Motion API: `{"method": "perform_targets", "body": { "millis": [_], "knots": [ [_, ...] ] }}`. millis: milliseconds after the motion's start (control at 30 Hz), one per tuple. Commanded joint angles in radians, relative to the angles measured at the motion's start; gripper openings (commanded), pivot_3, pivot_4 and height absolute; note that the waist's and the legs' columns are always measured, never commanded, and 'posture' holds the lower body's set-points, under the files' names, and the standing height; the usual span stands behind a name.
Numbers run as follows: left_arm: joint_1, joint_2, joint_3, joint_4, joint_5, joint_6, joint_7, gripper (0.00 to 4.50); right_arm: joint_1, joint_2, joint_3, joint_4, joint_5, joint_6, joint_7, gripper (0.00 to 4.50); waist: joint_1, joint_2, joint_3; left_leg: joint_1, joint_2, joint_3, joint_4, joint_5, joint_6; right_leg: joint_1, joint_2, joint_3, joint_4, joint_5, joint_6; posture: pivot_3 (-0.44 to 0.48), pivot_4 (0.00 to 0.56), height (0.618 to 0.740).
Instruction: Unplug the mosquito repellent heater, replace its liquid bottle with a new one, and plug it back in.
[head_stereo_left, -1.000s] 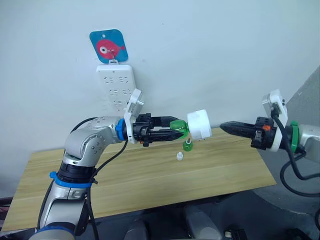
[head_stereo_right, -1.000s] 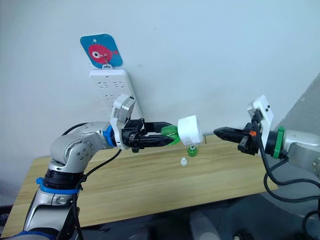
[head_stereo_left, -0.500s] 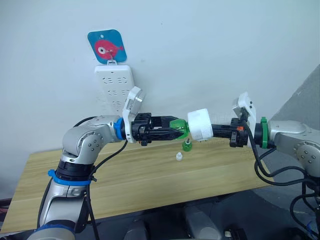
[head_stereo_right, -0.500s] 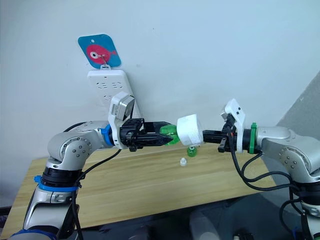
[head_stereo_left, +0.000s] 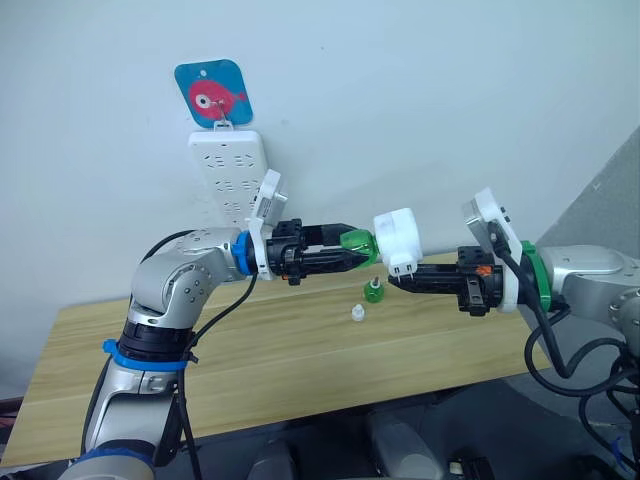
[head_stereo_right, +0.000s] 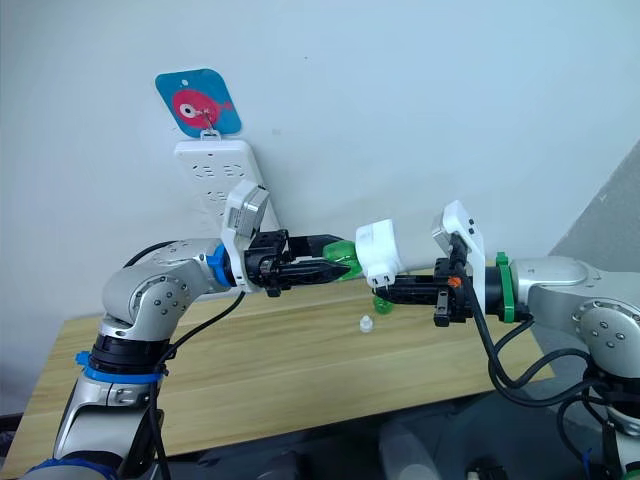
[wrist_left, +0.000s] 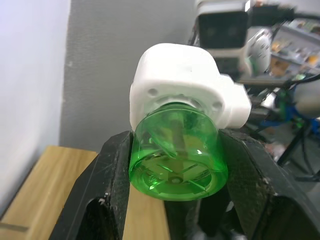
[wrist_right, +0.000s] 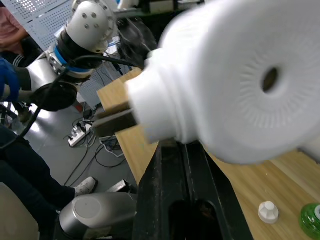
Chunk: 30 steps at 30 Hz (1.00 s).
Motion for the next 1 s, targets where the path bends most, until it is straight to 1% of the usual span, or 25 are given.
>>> {"method": "perform_targets", "body": {
  "millis": [33, 333, 533, 733, 900, 1000],
  "knots": [
    [-0.019, -0.006, -0.007, -0.009, 0.027, -0.046, -0.010, 2.34, -0.043, 0.003, -0.036, -0.026, 0.069, 0.011, -0.033, 0.00, 0.000, 0.000, 0.000, 0.000, 0.000, 0.000, 0.000, 0.000, 0.000, 0.000, 0.000, 0.000, 0.000, 0.000, 0.000, -0.250, 0.080, 0.740],
    [0.004, 0.025, -0.055, -0.016, 0.099, -0.115, -0.074, 2.34, -0.123, 0.049, -0.031, 0.027, 0.162, 0.020, -0.159, 0.00, -0.002, 0.000, 0.000, 0.000, 0.000, 0.000, 0.000, 0.000, 0.000, 0.000, 0.000, 0.000, 0.000, 0.000, 0.000, -0.248, 0.081, 0.740],
    [0.020, 0.046, -0.072, -0.027, 0.111, -0.132, -0.120, 2.34, -0.154, 0.060, -0.021, 0.076, 0.162, 0.031, -0.220, 0.00, -0.002, 0.000, 0.000, 0.000, 0.000, 0.000, 0.000, 0.000, 0.000, 0.000, 0.000, 0.000, 0.000, 0.000, 0.000, -0.247, 0.082, 0.740],
    [0.039, 0.060, -0.078, -0.025, 0.110, -0.141, -0.160, 2.34, -0.169, 0.052, -0.009, 0.095, 0.128, 0.043, -0.215, 0.00, -0.002, 0.000, 0.000, 0.000, 0.000, 0.000, 0.000, 0.000, 0.000, 0.000, 0.000, 0.000, 0.000, 0.000, 0.000, -0.245, 0.083, 0.740],
    [0.059, 0.075, -0.069, -0.019, 0.095, -0.126, -0.193, 2.34, -0.213, 0.053, -0.045, 0.144, 0.151, 0.036, -0.190, 0.00, -0.002, 0.000, 0.000, 0.000, 0.000, 0.000, 0.000, 0.000, 0.000, 0.000, 0.000, 0.000, 0.000, 0.000, 0.000, -0.245, 0.083, 0.740],
    [0.066, 0.087, -0.061, -0.026, 0.071, -0.099, -0.215, 2.34, -0.229, 0.037, -0.024, 0.166, 0.064, 0.007, -0.138, 0.00, -0.002, 0.000, 0.000, 0.000, 0.000, 0.000, 0.000, 0.000, 0.000, 0.000, 0.000, 0.000, 0.000, 0.000, 0.000, -0.243, 0.081, 0.740]
  ]
}}
